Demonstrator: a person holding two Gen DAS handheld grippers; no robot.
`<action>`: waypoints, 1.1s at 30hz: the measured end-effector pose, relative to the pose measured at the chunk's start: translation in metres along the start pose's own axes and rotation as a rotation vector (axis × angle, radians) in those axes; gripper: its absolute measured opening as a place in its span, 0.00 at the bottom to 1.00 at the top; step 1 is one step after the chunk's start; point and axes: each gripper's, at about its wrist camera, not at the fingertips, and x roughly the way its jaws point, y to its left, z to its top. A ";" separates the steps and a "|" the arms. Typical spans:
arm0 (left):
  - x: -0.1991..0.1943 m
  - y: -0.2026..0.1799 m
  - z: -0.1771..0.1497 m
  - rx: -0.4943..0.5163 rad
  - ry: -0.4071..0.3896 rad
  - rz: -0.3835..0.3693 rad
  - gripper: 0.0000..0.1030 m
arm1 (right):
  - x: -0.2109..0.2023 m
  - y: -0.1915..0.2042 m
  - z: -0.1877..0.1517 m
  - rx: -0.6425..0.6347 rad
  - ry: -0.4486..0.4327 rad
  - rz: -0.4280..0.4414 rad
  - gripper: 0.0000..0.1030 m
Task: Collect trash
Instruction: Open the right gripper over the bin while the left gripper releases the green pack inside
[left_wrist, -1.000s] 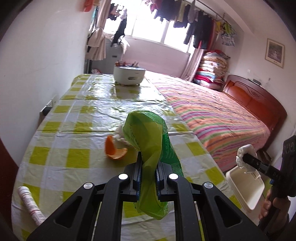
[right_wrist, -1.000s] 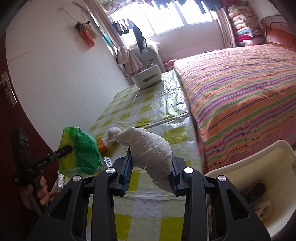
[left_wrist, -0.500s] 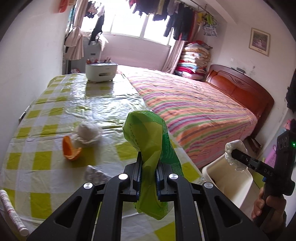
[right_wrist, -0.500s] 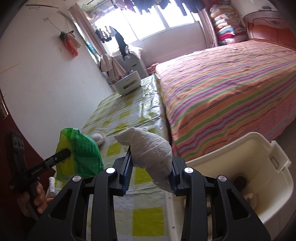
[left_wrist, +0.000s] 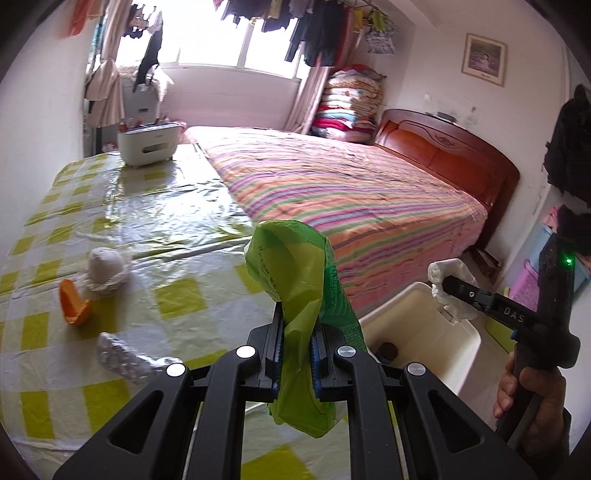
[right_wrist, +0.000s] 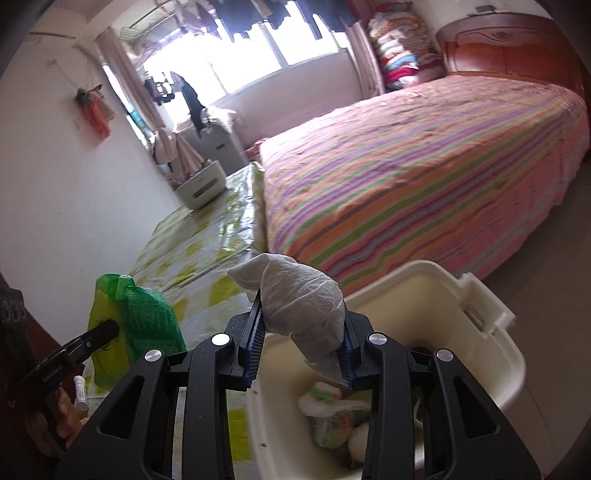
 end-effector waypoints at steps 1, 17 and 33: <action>0.002 -0.004 0.000 0.006 0.001 -0.006 0.11 | 0.000 -0.003 -0.001 0.009 0.004 -0.007 0.33; 0.022 -0.054 -0.003 0.082 0.035 -0.085 0.11 | -0.011 -0.022 -0.006 0.121 -0.048 -0.056 0.64; 0.041 -0.090 -0.013 0.127 0.070 -0.142 0.14 | -0.030 -0.041 -0.002 0.216 -0.141 -0.040 0.69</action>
